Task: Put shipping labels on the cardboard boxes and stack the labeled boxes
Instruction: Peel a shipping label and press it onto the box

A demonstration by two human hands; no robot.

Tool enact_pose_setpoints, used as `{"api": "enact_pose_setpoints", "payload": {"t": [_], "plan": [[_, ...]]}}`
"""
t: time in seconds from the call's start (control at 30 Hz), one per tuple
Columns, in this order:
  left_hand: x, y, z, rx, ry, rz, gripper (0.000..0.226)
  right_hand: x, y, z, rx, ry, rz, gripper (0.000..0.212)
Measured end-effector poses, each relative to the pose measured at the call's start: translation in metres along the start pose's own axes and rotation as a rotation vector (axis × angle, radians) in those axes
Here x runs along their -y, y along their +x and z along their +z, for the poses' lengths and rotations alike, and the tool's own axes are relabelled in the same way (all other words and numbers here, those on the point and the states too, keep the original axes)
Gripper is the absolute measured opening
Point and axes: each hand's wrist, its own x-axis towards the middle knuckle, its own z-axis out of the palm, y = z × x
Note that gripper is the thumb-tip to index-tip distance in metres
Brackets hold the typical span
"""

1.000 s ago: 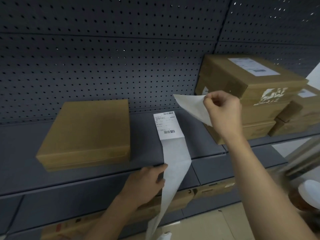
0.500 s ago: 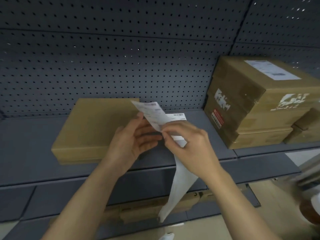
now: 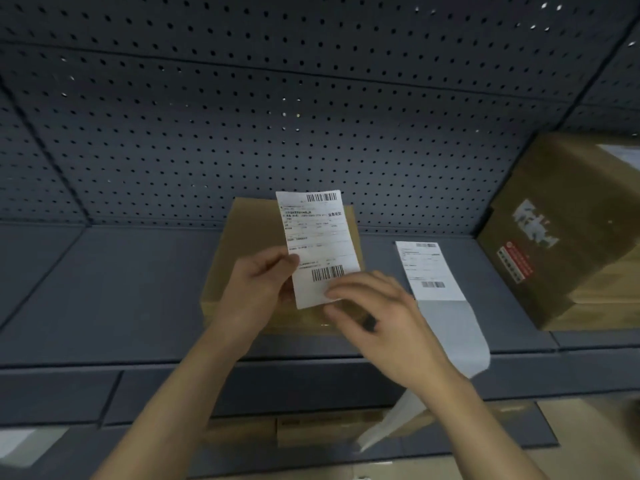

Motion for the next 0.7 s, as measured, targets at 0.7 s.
{"api": "enact_pose_setpoints", "payload": {"t": [0.7], "plan": [[-0.006,0.053,-0.047,0.033,0.148,-0.034,0.028,-0.036,0.082,0.036,-0.206,0.773,0.759,0.012]]}}
